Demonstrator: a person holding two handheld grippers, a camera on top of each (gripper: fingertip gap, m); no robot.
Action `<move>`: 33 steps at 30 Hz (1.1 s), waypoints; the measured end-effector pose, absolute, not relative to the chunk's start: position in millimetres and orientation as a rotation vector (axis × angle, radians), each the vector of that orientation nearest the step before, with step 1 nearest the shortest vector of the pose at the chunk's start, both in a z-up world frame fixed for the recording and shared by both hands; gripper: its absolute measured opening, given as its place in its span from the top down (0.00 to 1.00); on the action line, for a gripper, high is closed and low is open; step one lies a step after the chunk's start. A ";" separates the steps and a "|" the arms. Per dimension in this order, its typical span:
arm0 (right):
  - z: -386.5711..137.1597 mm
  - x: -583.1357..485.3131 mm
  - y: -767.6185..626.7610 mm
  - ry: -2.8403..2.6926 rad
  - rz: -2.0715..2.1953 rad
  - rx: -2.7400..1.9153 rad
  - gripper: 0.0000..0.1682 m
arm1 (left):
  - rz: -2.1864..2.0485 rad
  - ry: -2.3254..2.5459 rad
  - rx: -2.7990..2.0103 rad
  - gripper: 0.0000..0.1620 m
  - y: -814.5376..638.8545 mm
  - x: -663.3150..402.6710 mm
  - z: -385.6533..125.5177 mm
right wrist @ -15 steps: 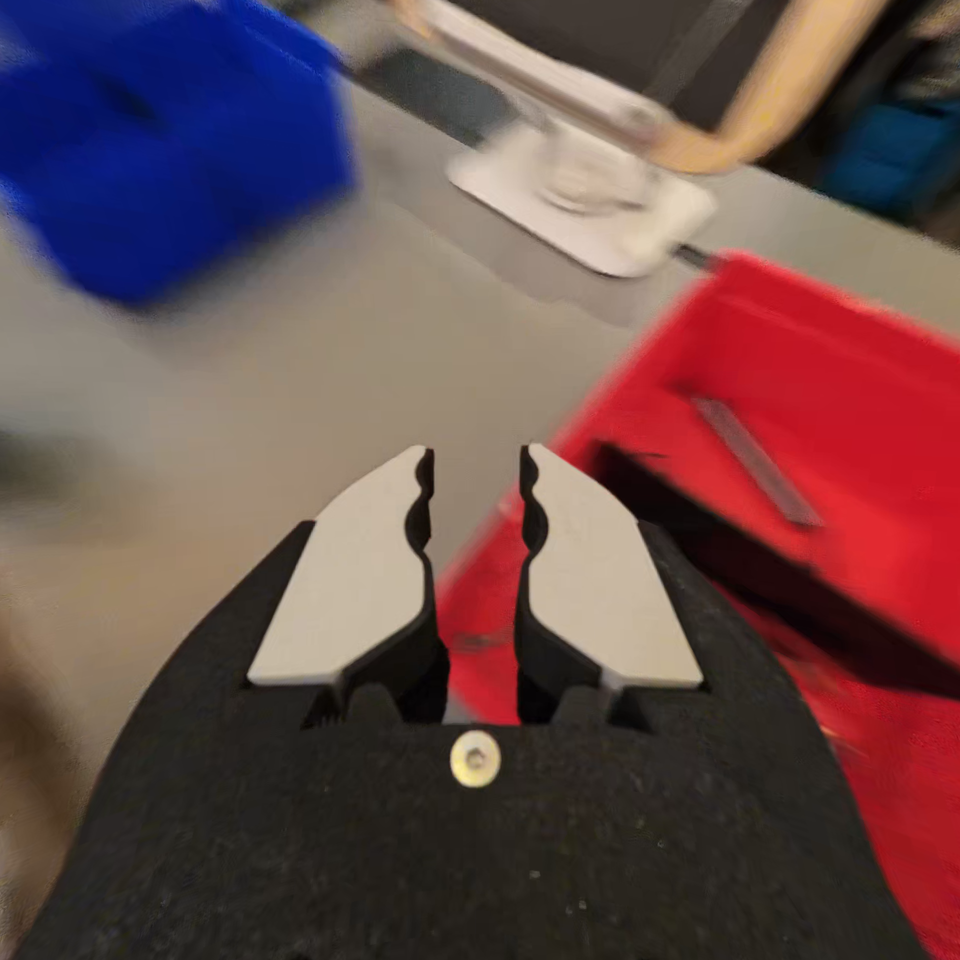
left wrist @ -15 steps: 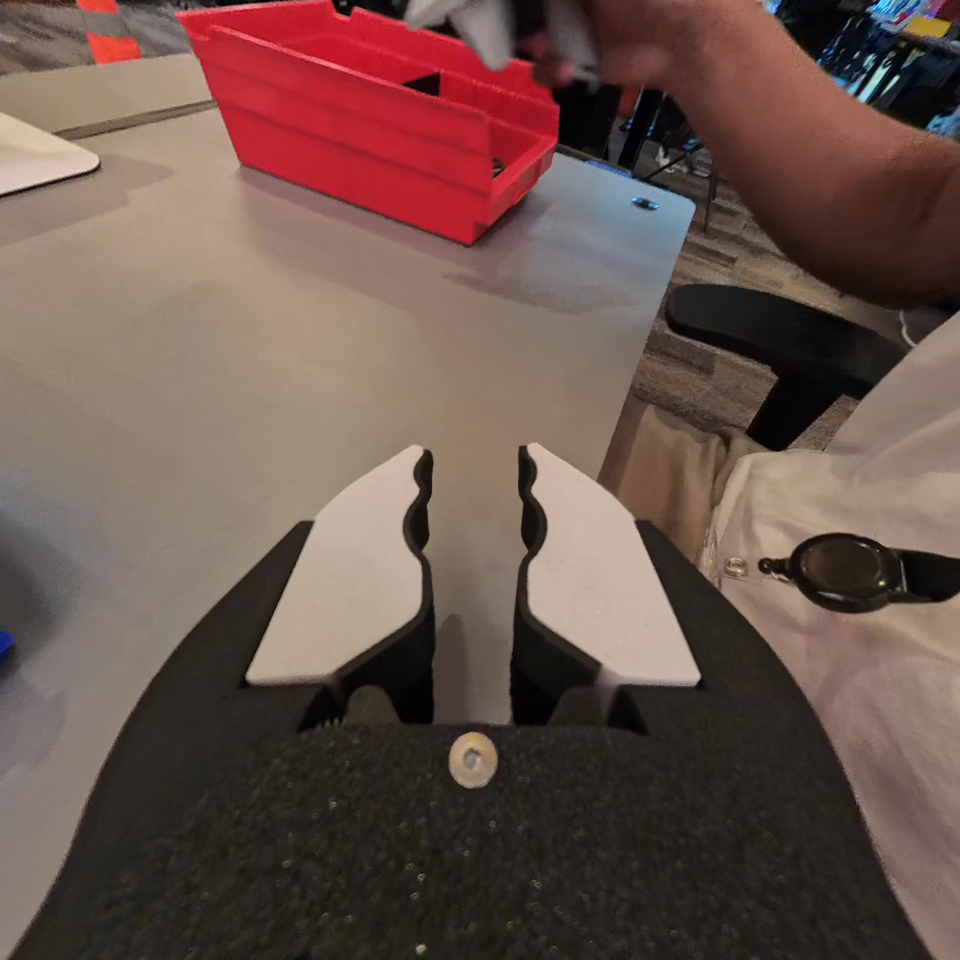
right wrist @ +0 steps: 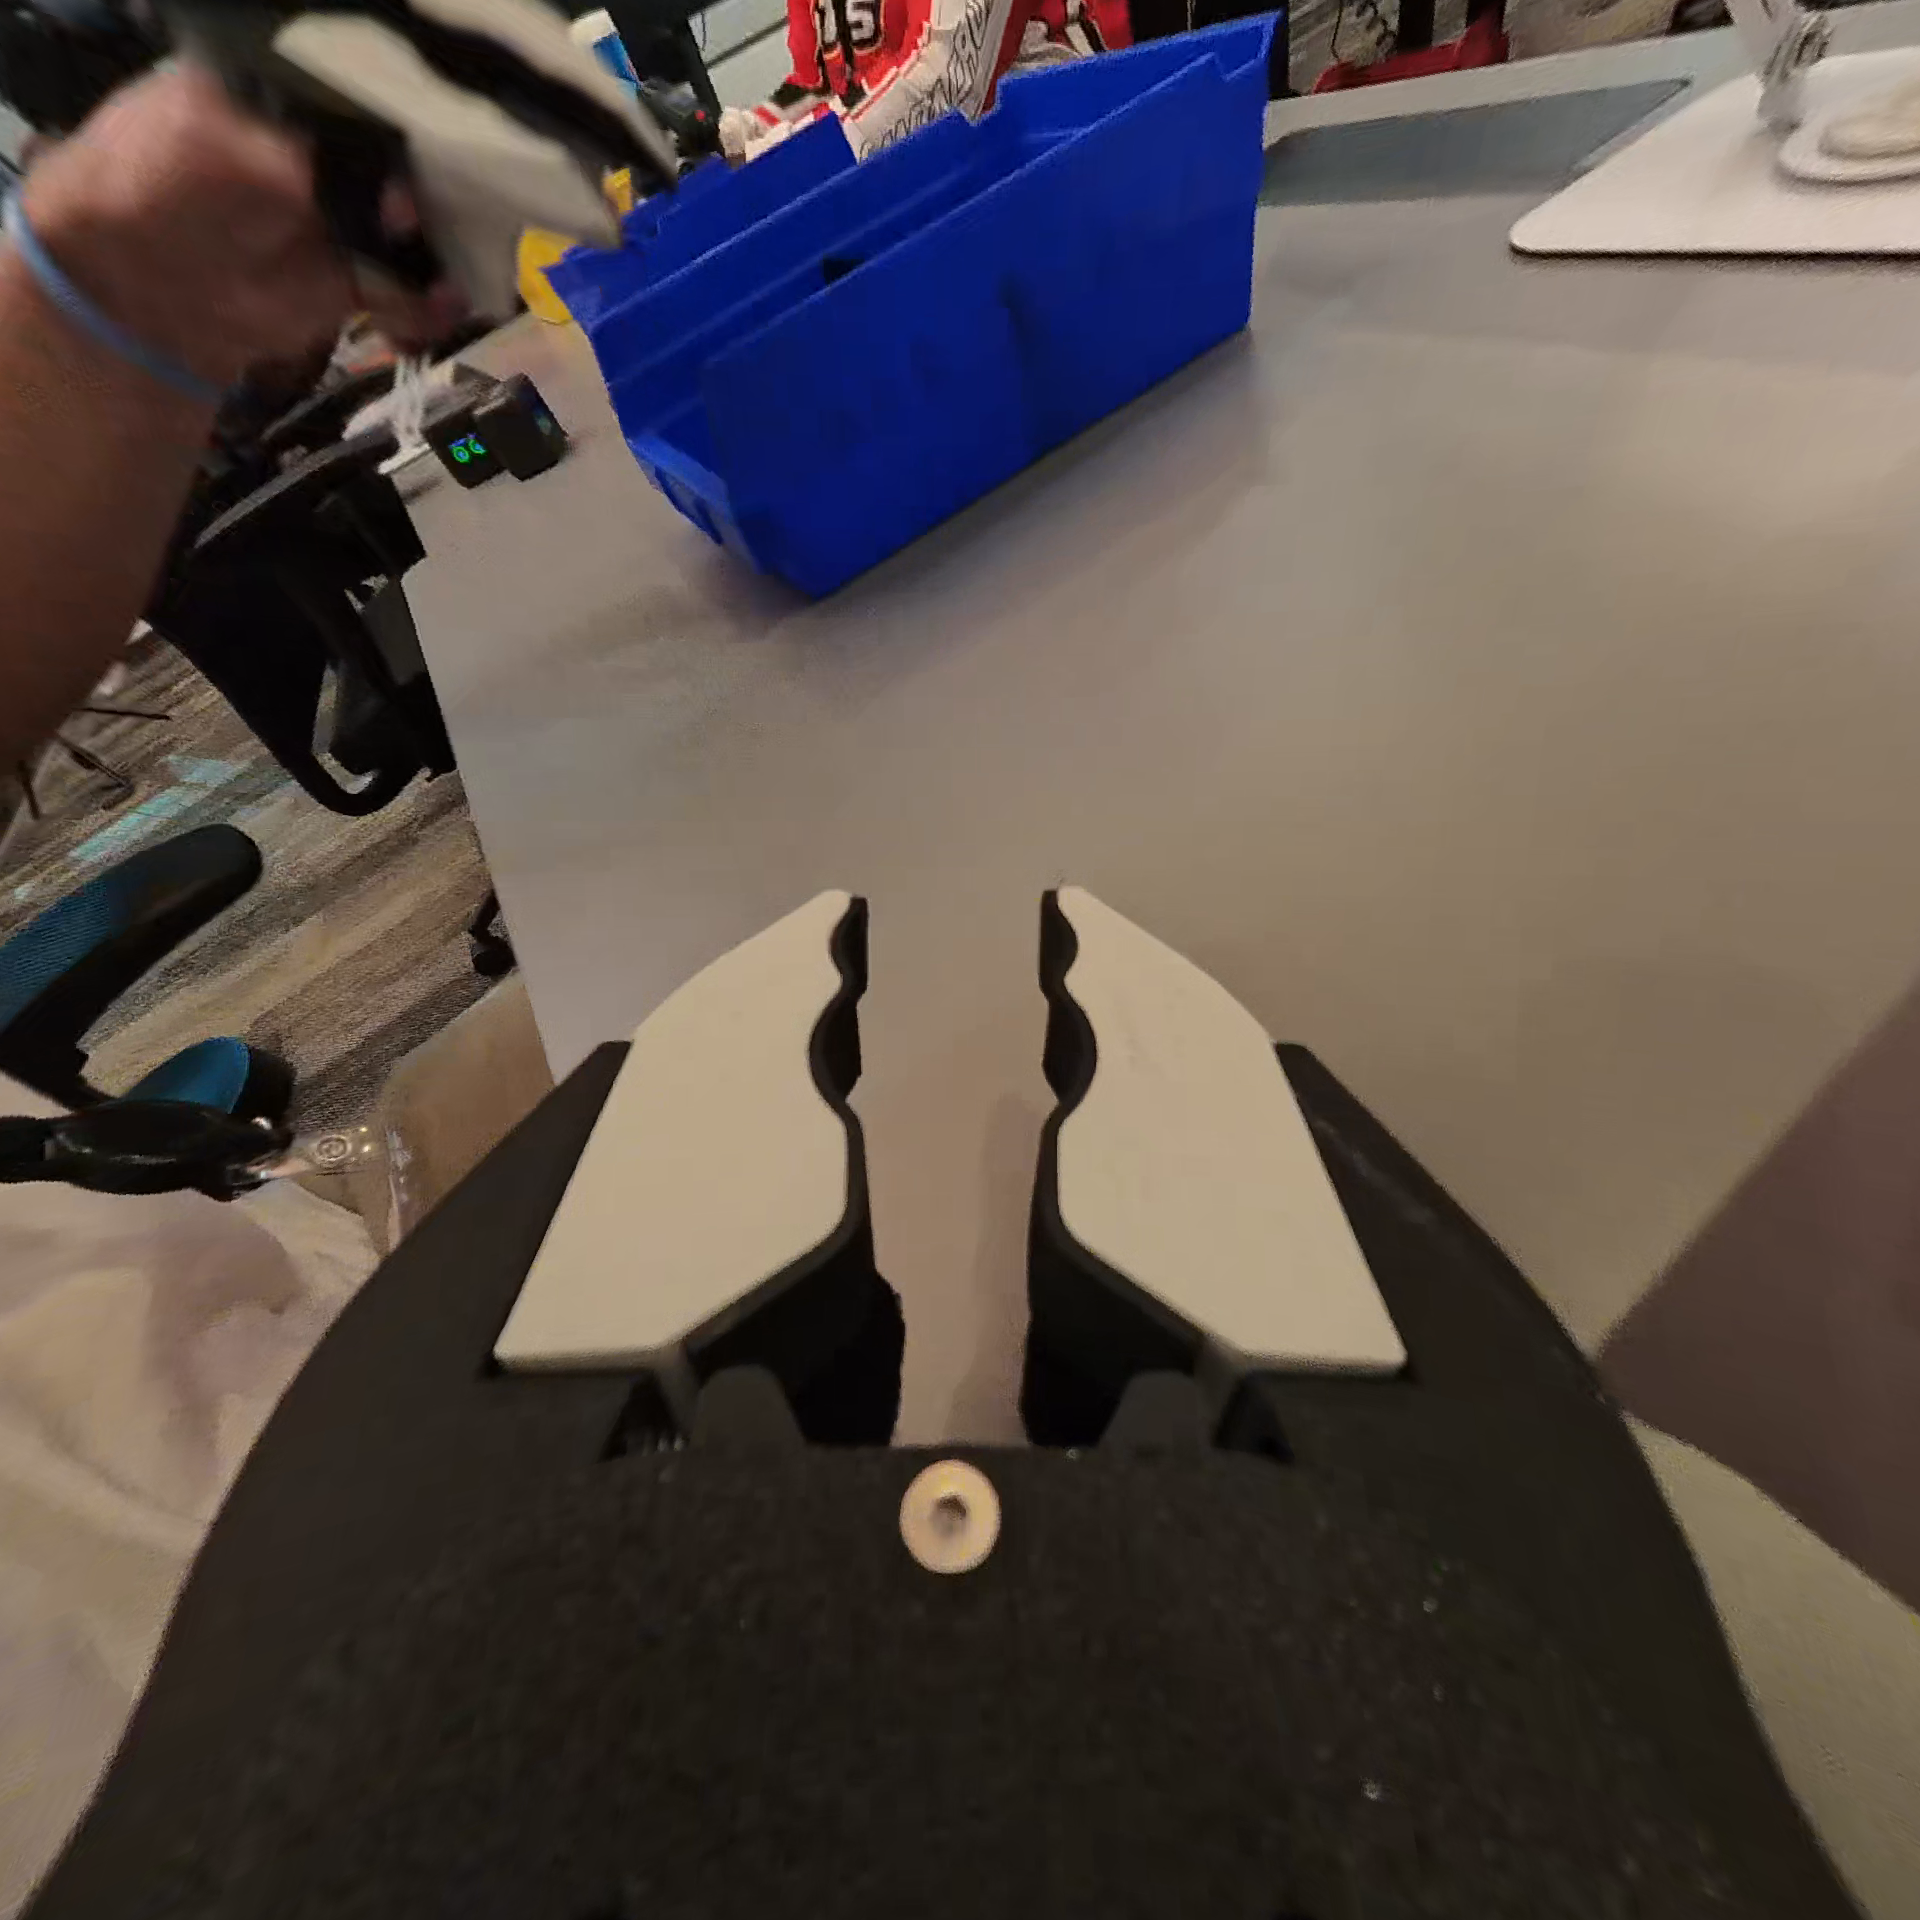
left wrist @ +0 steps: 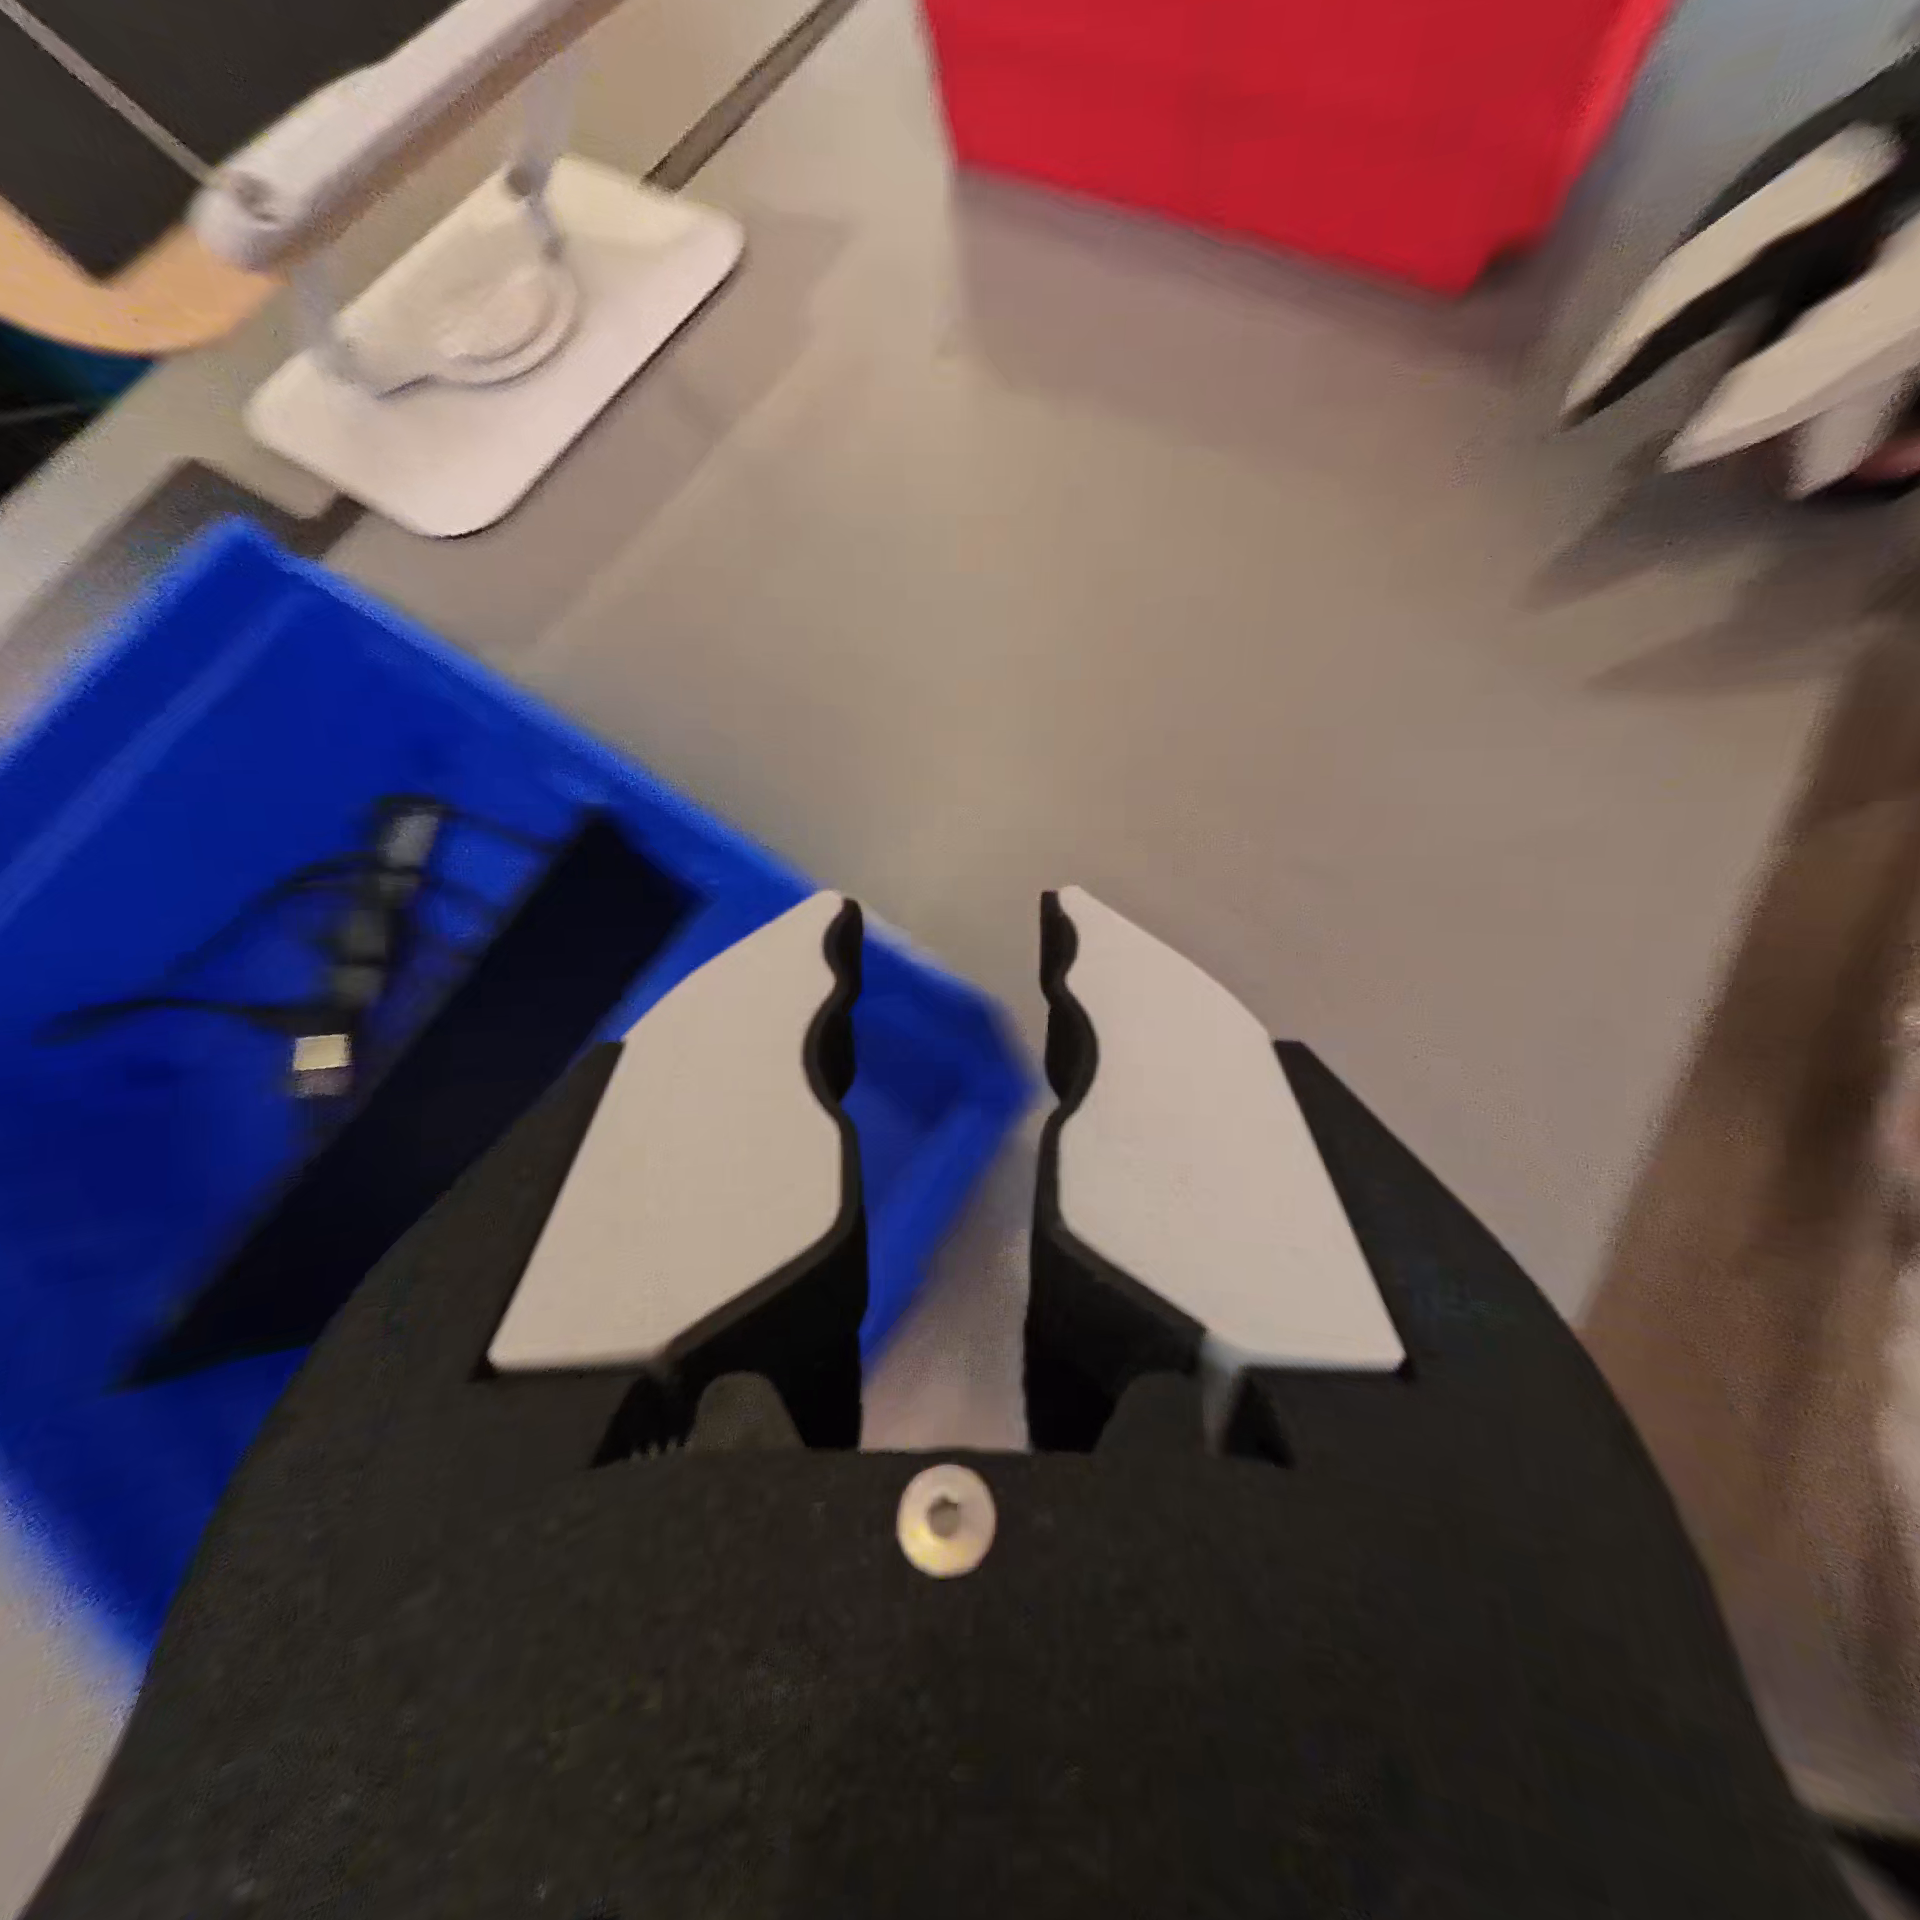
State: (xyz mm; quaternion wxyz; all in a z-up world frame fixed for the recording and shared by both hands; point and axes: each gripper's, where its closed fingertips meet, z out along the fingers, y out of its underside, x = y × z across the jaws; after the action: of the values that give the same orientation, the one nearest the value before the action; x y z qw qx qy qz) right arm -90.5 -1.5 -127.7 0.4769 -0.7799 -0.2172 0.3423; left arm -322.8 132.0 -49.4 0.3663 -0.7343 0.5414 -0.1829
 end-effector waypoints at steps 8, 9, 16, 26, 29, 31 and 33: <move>-123.1 -99.5 -11.7 -0.614 0.827 -1.873 0.82 | 0.045 1.757 -2.215 0.79 314.0 -378.6 -117.3; -122.3 -100.0 -12.5 -0.618 0.832 -1.869 0.82 | 0.063 1.808 -2.237 0.79 326.0 -383.2 -131.4; -120.5 -97.9 -10.8 -0.602 0.894 -1.860 0.82 | 0.068 1.967 -2.321 0.73 356.0 -388.7 -182.8; -120.2 -110.4 -14.8 -0.627 1.014 -1.859 0.82 | 0.069 2.045 -2.302 0.87 351.2 -379.9 -192.2; -120.5 -113.2 -18.5 -0.644 1.021 -1.859 0.82 | 0.094 2.041 -2.316 0.87 351.1 -379.6 -192.3; -119.5 -113.7 -19.8 -0.640 1.029 -1.855 0.83 | 0.107 2.025 -2.277 0.87 351.5 -377.7 -191.7; -117.8 -112.7 -20.4 -0.624 1.041 -1.851 0.83 | 0.147 2.005 -2.236 0.87 351.9 -378.4 -190.7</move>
State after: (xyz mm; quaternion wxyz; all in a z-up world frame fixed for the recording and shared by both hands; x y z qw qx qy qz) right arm -112.7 -20.4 -117.8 0.4479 -0.7477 -0.2520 0.4204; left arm -378.4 351.9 -190.7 0.0673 -0.7420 0.6652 0.0488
